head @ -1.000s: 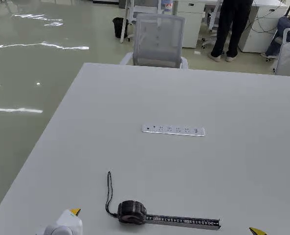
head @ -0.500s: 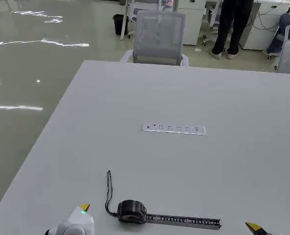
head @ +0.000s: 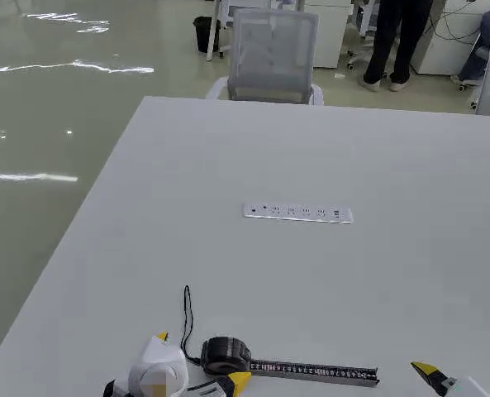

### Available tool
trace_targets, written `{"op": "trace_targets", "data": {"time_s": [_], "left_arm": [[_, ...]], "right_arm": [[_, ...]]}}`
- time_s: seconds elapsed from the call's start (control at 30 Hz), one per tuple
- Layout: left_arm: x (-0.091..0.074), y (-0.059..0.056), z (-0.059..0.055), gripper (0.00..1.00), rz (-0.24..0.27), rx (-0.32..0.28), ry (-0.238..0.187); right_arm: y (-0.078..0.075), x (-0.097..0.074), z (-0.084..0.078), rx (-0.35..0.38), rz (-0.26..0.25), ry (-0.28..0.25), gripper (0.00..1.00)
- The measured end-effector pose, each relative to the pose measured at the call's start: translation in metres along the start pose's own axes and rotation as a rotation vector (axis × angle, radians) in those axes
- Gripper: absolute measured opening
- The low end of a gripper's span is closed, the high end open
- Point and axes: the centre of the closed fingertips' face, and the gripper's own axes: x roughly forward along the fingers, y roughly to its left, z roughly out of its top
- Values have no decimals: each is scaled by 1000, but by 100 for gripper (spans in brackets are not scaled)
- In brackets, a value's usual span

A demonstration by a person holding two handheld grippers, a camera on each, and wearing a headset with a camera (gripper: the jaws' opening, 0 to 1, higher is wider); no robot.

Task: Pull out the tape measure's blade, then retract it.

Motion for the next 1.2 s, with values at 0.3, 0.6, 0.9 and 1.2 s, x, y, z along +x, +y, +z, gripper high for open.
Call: {"op": "trace_targets", "data": {"time_s": [0.3, 0.6, 0.9, 1.2], "left_arm": [[11, -6, -6, 99, 28, -4, 29], [20, -4, -14, 98, 43, -20, 50], [27, -4, -25, 93, 61, 1, 70], [37, -9, -31, 90, 61, -35, 88]], "right_arm": [[-8, 15, 3, -27, 29, 8, 69], [-8, 29, -1, -42, 88, 28, 57], [3, 42, -13, -81, 181, 96, 45], [-1, 55, -15, -105, 178, 122, 28]]}}
